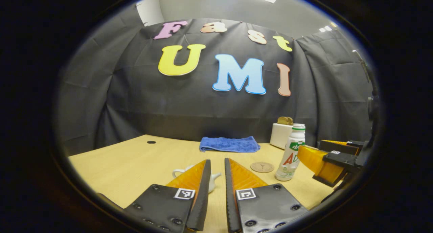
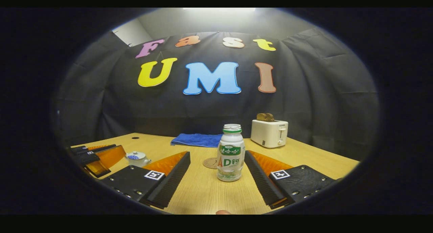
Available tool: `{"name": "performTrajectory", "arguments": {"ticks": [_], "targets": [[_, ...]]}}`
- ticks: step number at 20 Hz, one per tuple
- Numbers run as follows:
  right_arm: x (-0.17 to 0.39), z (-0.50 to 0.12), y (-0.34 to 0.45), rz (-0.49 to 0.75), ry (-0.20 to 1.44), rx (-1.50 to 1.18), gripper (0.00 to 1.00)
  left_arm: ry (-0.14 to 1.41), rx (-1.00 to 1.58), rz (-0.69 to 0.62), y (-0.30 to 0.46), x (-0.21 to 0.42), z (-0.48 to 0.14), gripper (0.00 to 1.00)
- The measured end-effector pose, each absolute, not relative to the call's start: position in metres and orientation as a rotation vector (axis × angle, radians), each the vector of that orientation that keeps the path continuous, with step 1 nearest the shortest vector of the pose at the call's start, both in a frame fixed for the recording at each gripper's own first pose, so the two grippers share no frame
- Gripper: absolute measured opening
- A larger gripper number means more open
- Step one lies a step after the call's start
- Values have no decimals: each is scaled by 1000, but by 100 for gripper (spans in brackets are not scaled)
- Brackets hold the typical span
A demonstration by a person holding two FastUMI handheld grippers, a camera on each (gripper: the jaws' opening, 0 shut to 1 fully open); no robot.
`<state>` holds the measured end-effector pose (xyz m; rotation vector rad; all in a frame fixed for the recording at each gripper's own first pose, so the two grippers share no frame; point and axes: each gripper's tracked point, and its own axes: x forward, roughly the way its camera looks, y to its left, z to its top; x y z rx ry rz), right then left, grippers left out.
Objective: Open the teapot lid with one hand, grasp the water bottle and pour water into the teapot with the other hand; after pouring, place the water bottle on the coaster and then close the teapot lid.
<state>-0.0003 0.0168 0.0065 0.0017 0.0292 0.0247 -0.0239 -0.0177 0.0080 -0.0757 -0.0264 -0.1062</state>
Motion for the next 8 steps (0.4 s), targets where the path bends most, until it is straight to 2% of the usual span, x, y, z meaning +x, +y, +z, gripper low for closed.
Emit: {"name": "performTrajectory", "arguments": {"ticks": [2,7,8], "targets": [[-1,-1,18,28,39,14,99,-26,-64,-101,-17,-26,2,30],[0,-10,17,24,49,37,99,-30,-52,-91,-17,-27,-1,28],[0,-10,17,26,46,41,99,-33,-54,-91,-17,-27,-2,30]]}}
